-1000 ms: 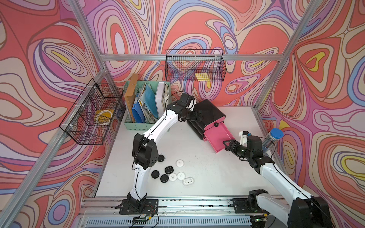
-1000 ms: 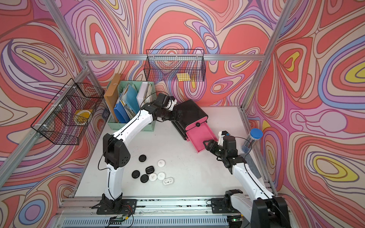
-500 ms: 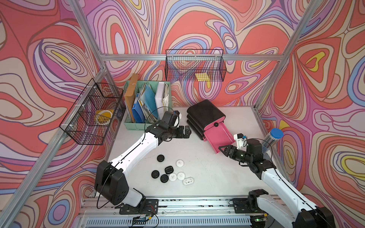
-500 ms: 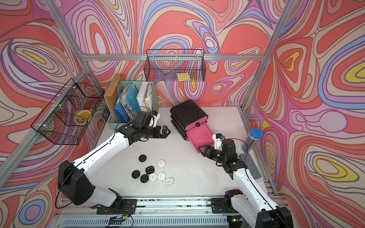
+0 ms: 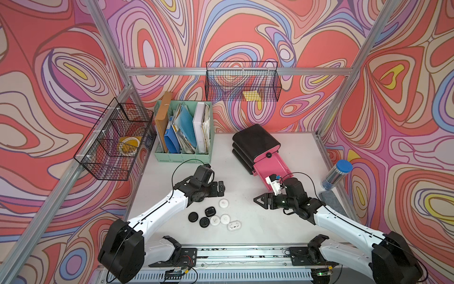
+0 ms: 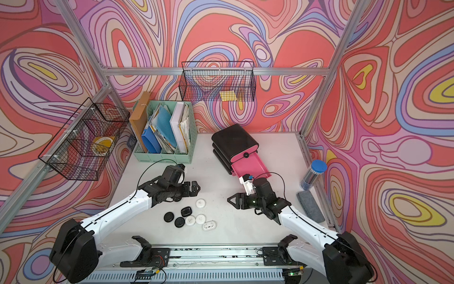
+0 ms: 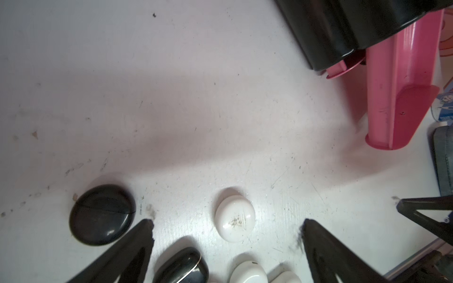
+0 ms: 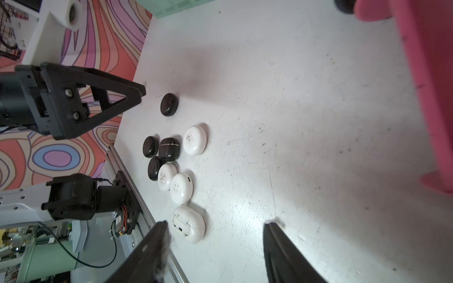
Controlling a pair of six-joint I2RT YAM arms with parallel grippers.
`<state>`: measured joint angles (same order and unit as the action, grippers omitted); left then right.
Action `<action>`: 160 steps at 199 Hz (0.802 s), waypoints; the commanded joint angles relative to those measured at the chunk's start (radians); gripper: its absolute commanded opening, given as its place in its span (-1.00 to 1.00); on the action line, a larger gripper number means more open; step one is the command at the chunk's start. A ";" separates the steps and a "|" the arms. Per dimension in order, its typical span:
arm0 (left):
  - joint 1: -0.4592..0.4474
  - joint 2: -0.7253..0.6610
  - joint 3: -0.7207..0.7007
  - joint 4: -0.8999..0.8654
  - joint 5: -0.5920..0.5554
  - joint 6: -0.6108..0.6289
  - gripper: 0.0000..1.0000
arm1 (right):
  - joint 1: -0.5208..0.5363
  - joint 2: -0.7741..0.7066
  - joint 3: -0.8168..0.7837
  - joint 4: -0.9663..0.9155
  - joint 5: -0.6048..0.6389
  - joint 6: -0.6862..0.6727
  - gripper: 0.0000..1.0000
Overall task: Put the bluetooth earphones in the drawer according to color
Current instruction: Pick up the Bluetooth earphone from the center of the board.
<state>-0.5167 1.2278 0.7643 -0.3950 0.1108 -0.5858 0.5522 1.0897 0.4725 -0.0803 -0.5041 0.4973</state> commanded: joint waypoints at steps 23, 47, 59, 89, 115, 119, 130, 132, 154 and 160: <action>0.003 -0.033 -0.090 0.061 -0.035 -0.059 0.98 | 0.142 0.097 0.043 0.067 0.059 -0.086 0.27; 0.003 -0.024 -0.104 0.061 -0.041 -0.059 0.98 | 0.218 0.140 0.068 0.066 0.103 -0.125 0.29; 0.002 -0.020 -0.110 0.064 -0.047 -0.059 0.98 | 0.265 0.160 0.087 0.053 0.138 -0.152 0.30; 0.002 -0.017 -0.121 0.075 -0.055 -0.061 0.98 | 0.386 0.246 0.147 0.017 0.210 -0.230 0.32; 0.002 -0.012 -0.122 0.076 -0.061 -0.058 0.98 | 0.483 0.327 0.208 -0.021 0.293 -0.290 0.33; 0.003 -0.011 -0.122 0.077 -0.060 -0.058 0.98 | 0.500 0.342 0.218 -0.025 0.308 -0.300 0.34; 0.003 -0.010 -0.120 0.076 -0.064 -0.056 0.98 | 0.531 0.371 0.238 -0.041 0.337 -0.320 0.34; 0.002 -0.009 -0.121 0.076 -0.063 -0.056 0.98 | 0.537 0.376 0.243 -0.044 0.343 -0.324 0.34; 0.003 -0.004 -0.122 0.079 -0.065 -0.053 0.98 | 0.592 0.439 0.288 -0.095 0.403 -0.357 0.35; 0.002 -0.003 -0.122 0.081 -0.063 -0.053 0.98 | 0.605 0.456 0.299 -0.108 0.416 -0.365 0.35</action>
<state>-0.5167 1.2137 0.6521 -0.3340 0.0647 -0.6376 1.1080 1.4910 0.7250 -0.1127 -0.1932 0.2024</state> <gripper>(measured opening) 0.988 0.674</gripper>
